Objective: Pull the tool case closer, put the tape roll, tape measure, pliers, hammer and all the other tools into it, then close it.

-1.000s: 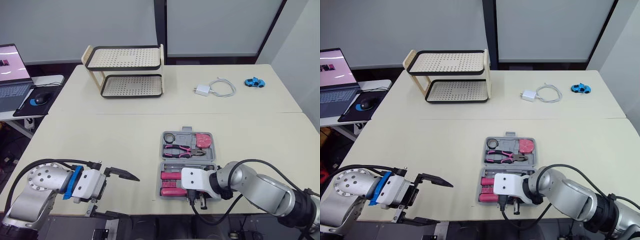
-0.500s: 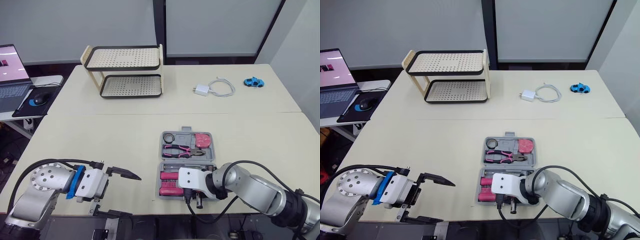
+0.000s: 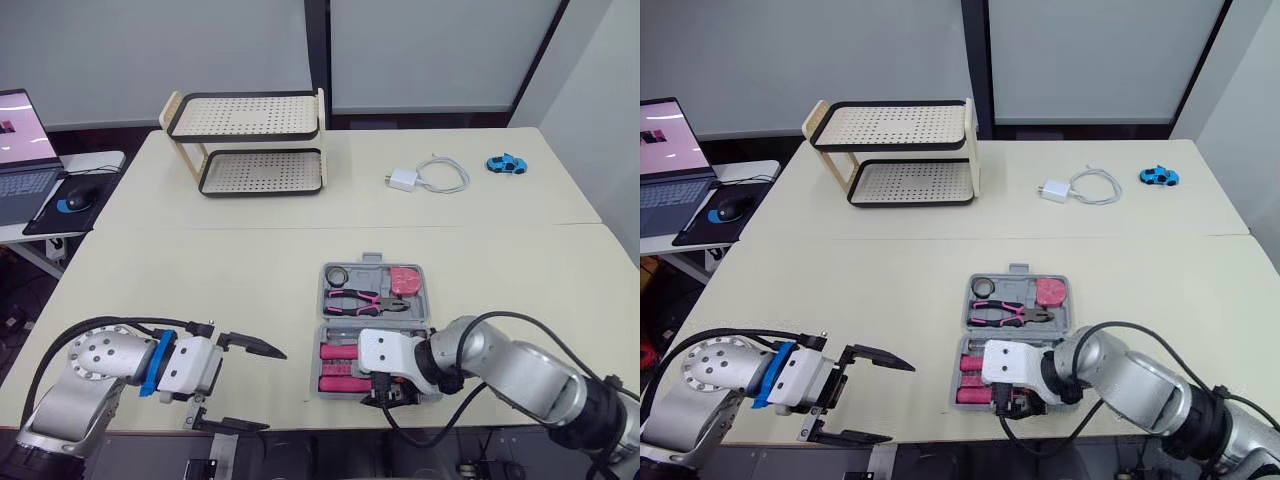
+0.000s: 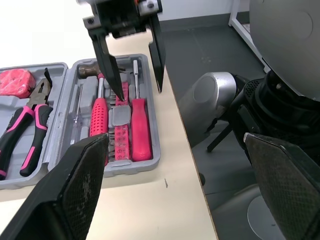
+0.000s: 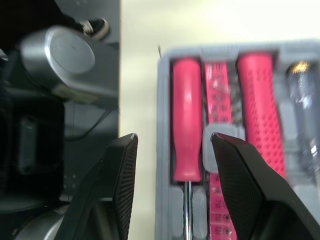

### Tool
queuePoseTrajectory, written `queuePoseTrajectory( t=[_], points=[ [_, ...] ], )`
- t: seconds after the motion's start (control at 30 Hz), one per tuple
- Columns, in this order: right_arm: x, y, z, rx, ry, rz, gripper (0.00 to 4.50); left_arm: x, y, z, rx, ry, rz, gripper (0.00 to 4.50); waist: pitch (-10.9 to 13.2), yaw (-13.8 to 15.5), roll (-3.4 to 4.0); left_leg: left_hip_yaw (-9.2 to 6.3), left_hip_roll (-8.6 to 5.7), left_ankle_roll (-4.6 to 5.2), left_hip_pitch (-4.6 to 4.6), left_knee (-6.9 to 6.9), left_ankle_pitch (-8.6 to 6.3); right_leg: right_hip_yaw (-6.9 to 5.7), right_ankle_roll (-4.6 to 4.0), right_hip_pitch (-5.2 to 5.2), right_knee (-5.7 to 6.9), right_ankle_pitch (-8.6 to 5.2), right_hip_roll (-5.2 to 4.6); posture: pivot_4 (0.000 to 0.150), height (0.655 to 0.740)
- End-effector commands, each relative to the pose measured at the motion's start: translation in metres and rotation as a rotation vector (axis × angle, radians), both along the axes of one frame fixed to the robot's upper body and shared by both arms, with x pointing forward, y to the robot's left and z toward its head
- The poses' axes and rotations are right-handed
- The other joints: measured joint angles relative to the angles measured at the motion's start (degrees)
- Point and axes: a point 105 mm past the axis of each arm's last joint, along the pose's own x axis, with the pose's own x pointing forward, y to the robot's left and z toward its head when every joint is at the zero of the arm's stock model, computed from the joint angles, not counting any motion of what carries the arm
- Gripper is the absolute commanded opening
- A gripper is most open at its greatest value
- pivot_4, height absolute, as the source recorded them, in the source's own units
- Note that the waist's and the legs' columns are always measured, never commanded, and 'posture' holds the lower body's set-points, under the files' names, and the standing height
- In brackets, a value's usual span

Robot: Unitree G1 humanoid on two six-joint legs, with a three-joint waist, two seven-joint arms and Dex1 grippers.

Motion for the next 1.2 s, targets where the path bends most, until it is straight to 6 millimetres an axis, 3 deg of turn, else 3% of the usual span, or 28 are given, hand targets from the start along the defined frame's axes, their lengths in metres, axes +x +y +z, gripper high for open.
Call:
queuePoseTrajectory(
  t=[0.03, 0.07, 0.23, 0.27, 0.73, 0.83, 1.0, 1.13, 1.2],
  points=[
    [0.001, 0.0, 0.01, 0.052, -0.051, 0.012, 2.18, -0.001, -0.005, 0.005, -0.017, -0.024, -0.012, 4.5, 0.0, 0.0, 0.0, 0.0, 0.0, 0.0, 0.0, 0.0, 0.0, 0.0, 0.0, 0.0, 0.0, 0.0, 0.0, 0.15, 0.74],
    [0.002, -0.001, 0.007, 0.049, -0.052, 0.007, 1.99, -0.001, -0.005, 0.006, -0.019, -0.023, -0.011, 4.5, 0.0, 0.0, 0.0, 0.01, 0.0, 0.0, 0.0, 0.0, 0.0, 0.0, 0.0, 0.0, 0.0, 0.0, 0.0, 0.15, 0.74],
    [0.001, -0.007, -0.008, 0.027, -0.059, 0.007, 0.19, -0.002, -0.006, 0.006, -0.025, -0.018, -0.007, 4.5, 0.0, -0.03, 0.0, 0.05, -0.02, 0.0, 0.0, 0.0, 0.0, 0.03, 0.0, -0.01, -0.01, 0.0, -0.02, 0.15, 0.74],
    [0.001, -0.007, -0.011, 0.023, -0.058, 0.004, 0.04, -0.002, -0.006, 0.006, -0.025, -0.017, -0.006, 4.5, 0.0, -0.04, 0.0, 0.05, -0.02, 0.0, 0.0, 0.0, 0.0, 0.03, 0.0, 0.0, 0.0, 0.0, -0.01, 0.15, 0.74],
    [0.003, -0.016, -0.046, -0.057, -0.045, -0.018, 0.04, -0.001, -0.006, 0.006, -0.025, -0.011, 0.024, 4.5, -0.01, 0.0, -0.02, 0.03, 0.0, 0.0, 0.01, 0.0, 0.0, 0.02, 0.0, 0.01, 0.0, 0.0, 0.0, 0.15, 0.74],
    [0.0, -0.011, -0.033, 0.009, -0.044, -0.001, 0.04, 0.003, -0.003, 0.006, -0.025, 0.003, 0.059, 4.5, -0.02, 0.01, -0.03, 0.03, 0.0, 0.0, 0.02, 0.01, 0.0, 0.02, 0.0, 0.03, 0.0, 0.0, 0.0, 0.15, 0.74],
    [0.005, -0.009, 0.012, 0.167, -0.112, -0.008, 0.04, 0.025, 0.002, 0.006, -0.02, 0.029, 0.23, 4.5, -0.01, 0.05, -0.03, 0.01, 0.0, 0.0, 0.01, 0.01, 0.0, 0.01, 0.0, 0.03, 0.01, 0.0, 0.01, 0.15, 0.74],
    [0.021, -0.04, 0.041, 0.23, -0.235, -0.102, 0.04, 0.044, 0.005, 0.001, 0.01, 0.025, 0.352, 4.5, -0.02, 0.19, -0.04, 0.01, -0.03, 0.0, 0.02, 0.03, 0.0, 0.01, 0.0, 0.07, 0.01, 0.0, 0.0, 0.15, 0.74],
    [0.025, -0.062, 0.045, 0.22, -0.296, -0.151, 0.04, 0.055, 0.007, -0.002, 0.001, 0.044, 0.423, 4.5, -0.04, 0.63, -0.07, -0.01, -0.08, 0.01, 0.02, 0.03, 0.0, -0.03, 0.01, 0.15, -0.04, 0.0, -0.02, 0.15, 0.74]
  ],
)
